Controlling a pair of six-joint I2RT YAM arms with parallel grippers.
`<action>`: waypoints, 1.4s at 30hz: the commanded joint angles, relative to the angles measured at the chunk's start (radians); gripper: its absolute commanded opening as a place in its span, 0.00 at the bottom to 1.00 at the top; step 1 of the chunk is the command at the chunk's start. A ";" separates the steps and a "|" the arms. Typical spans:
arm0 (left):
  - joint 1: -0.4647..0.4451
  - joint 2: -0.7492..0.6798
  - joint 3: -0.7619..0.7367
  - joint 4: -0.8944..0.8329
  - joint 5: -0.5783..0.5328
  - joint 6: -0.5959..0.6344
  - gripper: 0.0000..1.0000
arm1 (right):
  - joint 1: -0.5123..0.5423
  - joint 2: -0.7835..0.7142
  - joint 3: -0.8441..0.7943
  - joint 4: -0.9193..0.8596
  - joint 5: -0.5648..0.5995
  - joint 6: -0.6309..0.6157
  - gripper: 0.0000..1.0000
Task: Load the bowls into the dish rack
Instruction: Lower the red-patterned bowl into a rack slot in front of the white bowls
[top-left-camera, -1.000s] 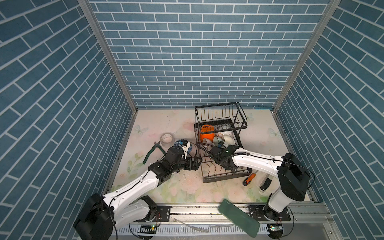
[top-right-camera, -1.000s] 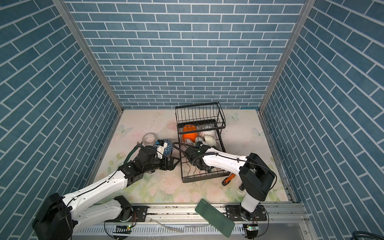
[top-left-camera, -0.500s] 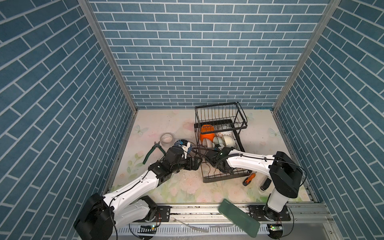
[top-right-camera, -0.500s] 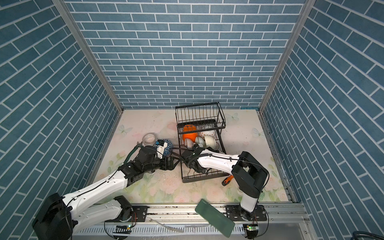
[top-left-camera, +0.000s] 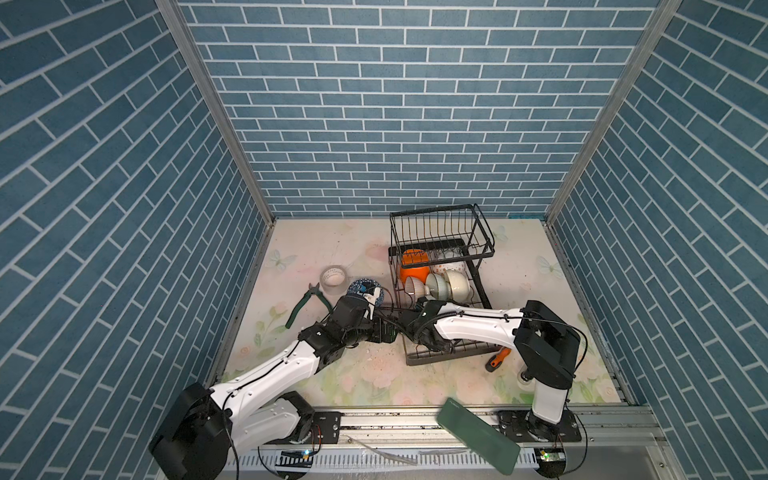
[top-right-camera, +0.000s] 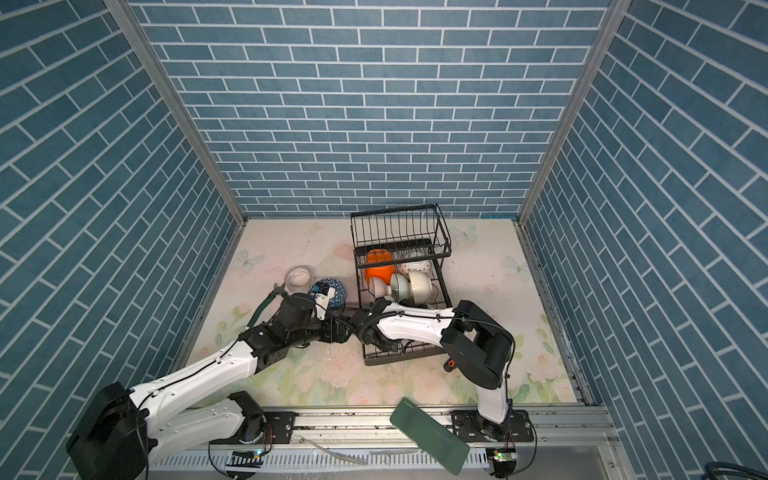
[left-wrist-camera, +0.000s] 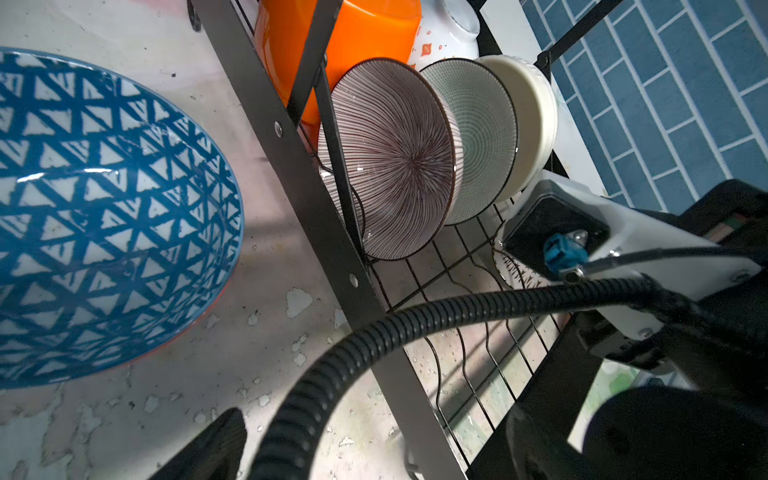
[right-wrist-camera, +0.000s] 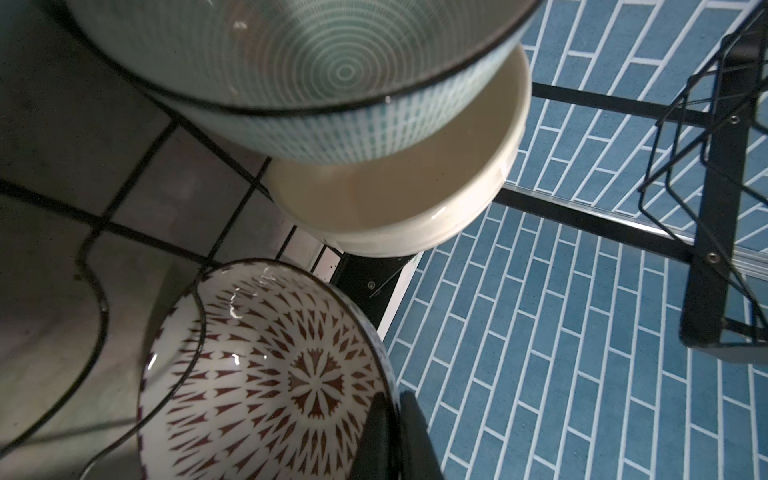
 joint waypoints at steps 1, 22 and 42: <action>-0.005 -0.012 0.003 0.028 0.013 0.010 1.00 | 0.011 0.039 0.028 -0.019 -0.063 0.080 0.00; -0.001 -0.101 0.029 -0.093 -0.122 -0.015 1.00 | 0.011 -0.039 0.026 0.073 -0.137 0.106 0.04; 0.030 -0.124 0.081 -0.239 -0.202 -0.034 1.00 | 0.011 -0.102 0.020 0.094 -0.089 0.116 0.44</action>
